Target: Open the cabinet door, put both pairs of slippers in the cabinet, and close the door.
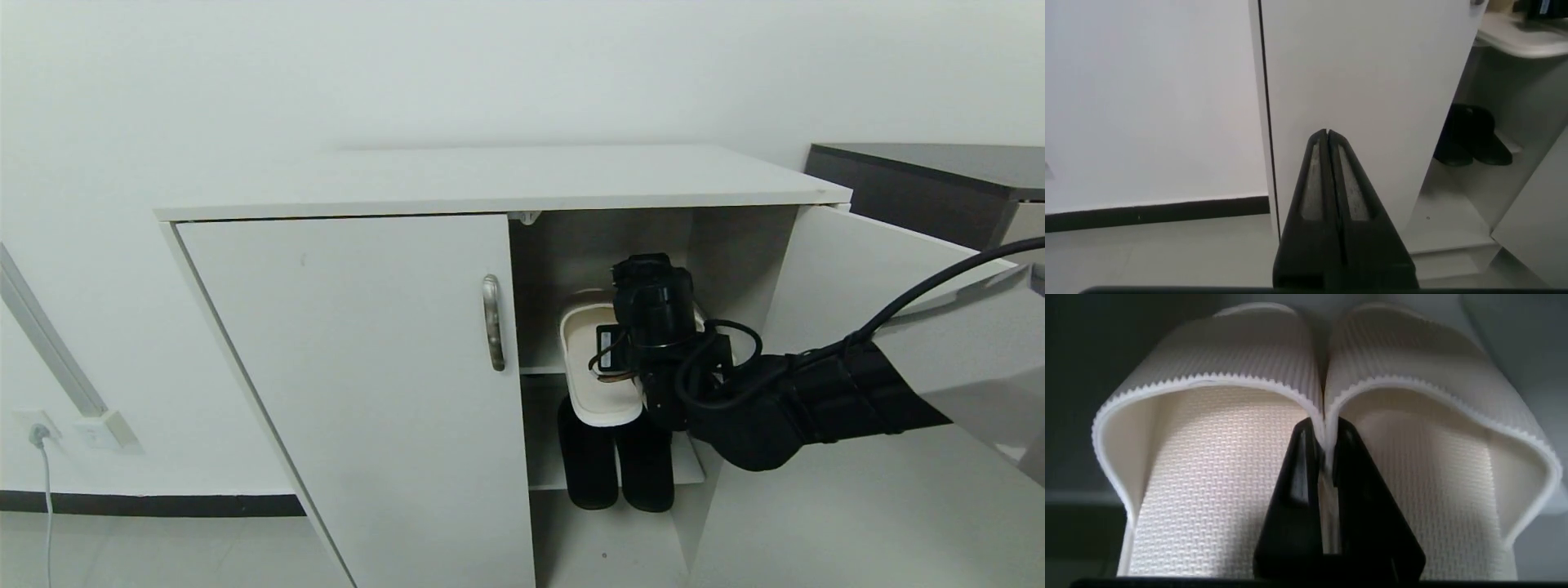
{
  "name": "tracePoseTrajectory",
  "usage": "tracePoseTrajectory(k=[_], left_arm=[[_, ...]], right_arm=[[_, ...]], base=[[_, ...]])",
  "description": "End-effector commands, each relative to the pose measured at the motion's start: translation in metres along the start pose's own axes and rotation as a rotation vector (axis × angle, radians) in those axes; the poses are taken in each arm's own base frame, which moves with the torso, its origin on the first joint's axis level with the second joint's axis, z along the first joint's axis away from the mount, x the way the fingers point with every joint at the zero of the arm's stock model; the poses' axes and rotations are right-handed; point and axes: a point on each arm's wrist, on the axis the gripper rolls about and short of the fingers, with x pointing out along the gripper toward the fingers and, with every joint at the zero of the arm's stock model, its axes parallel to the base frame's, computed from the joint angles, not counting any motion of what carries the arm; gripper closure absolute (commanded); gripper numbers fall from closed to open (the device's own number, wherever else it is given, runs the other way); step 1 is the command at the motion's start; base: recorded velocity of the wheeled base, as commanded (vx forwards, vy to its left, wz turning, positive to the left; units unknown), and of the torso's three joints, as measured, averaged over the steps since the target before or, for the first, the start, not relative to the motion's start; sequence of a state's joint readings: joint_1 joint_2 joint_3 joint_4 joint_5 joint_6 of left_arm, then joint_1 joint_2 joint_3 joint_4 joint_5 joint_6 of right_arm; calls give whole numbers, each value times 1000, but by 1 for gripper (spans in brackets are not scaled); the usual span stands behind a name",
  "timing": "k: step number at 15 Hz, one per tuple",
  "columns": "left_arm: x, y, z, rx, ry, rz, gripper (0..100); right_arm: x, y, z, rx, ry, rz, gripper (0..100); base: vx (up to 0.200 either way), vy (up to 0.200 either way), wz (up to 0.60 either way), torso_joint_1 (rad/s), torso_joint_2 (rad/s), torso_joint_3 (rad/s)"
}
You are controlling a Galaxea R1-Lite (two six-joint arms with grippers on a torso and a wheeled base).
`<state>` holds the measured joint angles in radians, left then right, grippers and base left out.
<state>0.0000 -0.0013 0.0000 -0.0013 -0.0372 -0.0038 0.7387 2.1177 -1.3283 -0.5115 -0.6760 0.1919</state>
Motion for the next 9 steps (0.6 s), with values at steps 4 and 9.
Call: tracePoseTrajectory(k=[4, 9], left_arm=[[0, 0, 0, -1, 1, 0, 100], [0, 0, 0, -1, 1, 2, 100]], right_arm=[[18, 4, 25, 19, 52, 10, 100], [47, 7, 29, 39, 37, -15, 100]], base=[[0, 0, 0, 0, 0, 0], [0, 0, 0, 0, 0, 0]])
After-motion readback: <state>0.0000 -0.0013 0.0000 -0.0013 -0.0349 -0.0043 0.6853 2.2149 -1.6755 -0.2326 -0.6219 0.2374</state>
